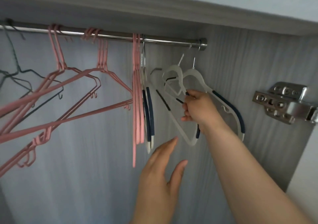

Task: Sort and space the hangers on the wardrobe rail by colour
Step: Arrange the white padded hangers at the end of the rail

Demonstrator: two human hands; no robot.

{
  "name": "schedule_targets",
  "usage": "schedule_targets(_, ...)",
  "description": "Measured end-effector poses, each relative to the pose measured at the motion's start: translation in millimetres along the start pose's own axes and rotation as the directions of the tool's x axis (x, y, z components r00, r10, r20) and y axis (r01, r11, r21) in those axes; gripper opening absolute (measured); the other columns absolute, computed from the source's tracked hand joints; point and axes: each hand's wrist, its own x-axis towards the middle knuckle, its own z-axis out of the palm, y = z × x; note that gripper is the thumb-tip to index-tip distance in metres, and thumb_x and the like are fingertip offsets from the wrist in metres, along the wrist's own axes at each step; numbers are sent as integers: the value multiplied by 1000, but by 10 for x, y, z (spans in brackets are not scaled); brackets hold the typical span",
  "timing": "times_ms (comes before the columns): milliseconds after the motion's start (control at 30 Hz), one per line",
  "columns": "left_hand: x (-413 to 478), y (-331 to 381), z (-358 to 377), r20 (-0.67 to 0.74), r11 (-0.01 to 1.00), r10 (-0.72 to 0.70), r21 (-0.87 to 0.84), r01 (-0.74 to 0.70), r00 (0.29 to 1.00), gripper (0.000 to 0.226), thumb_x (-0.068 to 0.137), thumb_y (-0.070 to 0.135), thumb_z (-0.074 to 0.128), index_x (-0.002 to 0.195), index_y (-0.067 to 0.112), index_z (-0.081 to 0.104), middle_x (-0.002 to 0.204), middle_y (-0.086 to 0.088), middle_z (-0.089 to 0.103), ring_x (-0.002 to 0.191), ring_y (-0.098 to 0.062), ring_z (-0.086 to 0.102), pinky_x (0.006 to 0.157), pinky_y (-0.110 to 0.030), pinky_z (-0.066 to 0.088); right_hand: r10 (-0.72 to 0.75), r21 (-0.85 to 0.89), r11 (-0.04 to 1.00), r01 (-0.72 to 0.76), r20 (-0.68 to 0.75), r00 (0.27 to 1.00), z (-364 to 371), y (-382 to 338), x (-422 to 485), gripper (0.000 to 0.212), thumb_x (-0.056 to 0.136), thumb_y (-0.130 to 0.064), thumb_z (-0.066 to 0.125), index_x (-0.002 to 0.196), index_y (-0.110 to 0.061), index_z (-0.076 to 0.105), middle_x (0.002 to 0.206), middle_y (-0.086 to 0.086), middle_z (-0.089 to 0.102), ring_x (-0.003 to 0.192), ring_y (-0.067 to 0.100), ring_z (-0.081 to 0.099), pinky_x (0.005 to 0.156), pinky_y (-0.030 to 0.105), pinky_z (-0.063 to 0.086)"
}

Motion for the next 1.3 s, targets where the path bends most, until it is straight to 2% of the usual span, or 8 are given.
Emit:
schedule_targets(100, -70, -48, -32, -42, 998, -50, -31, 49, 998, 38, 76, 41, 57, 114, 42, 52, 110, 22, 58, 100, 6, 57, 84, -4, 40, 37, -90, 995, -41, -49, 998, -67, 114, -7, 19, 95, -12, 35, 99, -17, 53, 69, 4, 48, 55, 14, 46, 43, 19, 52)
schedule_targets(167, -101, -38, -48, -71, 999, -44, -32, 42, 997, 33, 76, 40, 59, 109, 43, 54, 103, 19, 60, 94, 2, 59, 81, -6, 43, -30, -472, 881, -6, -68, 997, -97, 137, -48, 22, 95, -20, 37, 106, -8, 52, 95, 17, 55, 85, 29, 56, 76, 34, 54)
schedule_targets(267, -80, -10, -88, -109, 999, 0, -33, -4, 994, 28, 80, 45, 56, 109, 41, 54, 99, 20, 59, 90, 1, 60, 80, -7, 44, -429, -756, 615, 225, -81, 900, -54, -87, -290, 43, 94, -20, 41, 134, -4, 40, 138, 18, 41, 126, 32, 37, 102, 33, 31)
schedule_targets(367, -67, -1, -108, -102, 999, 33, -9, -34, 994, 28, 82, 43, 54, 109, 36, 56, 96, 21, 58, 87, 3, 59, 78, -6, 44, -517, -419, 781, 464, -15, 856, 175, -450, -469, 34, 94, -22, 43, 123, -7, 54, 126, 13, 56, 112, 22, 52, 94, 26, 39)
schedule_targets(600, -138, -55, -234, -100, 973, 190, 149, -174, 977, 17, 82, 32, 57, 97, 28, 63, 80, 15, 60, 72, 6, 55, 71, -7, 44, -42, -25, 998, 50, 262, 964, 667, -388, -265, 7, 86, -24, 49, 81, -19, 49, 82, 5, 58, 84, 25, 60, 90, 42, 52)
schedule_targets(867, -74, 105, -368, -150, 980, 159, 146, -137, 976, 44, 83, 43, 51, 126, 42, 39, 104, 25, 49, 96, 8, 54, 83, -5, 41, -138, 55, 990, 133, 91, 986, 683, -244, -188, 24, 93, -16, 39, 83, -6, 58, 76, 10, 53, 66, 15, 46, 48, 17, 33)
schedule_targets(1067, -44, 95, -362, -36, 973, 139, 193, -130, 990, 52, 89, 45, 40, 138, 32, 27, 100, 23, 46, 90, 11, 48, 81, -2, 38, -171, -127, 977, 169, -4, 985, 662, -235, 111, 28, 89, -9, 32, 66, -7, 48, 90, 27, 66, 70, 27, 56, 68, 38, 46)
schedule_targets(1300, -268, 1, -290, 37, 969, 143, 200, -148, 989, 49, 90, 47, 36, 136, 32, 31, 103, 20, 49, 90, 11, 50, 80, -5, 42, -2, -81, 997, 2, 0, 1000, 499, -235, 293, 32, 90, -1, 36, 60, -9, 44, 58, 2, 53, 50, 14, 44, 47, 22, 36)
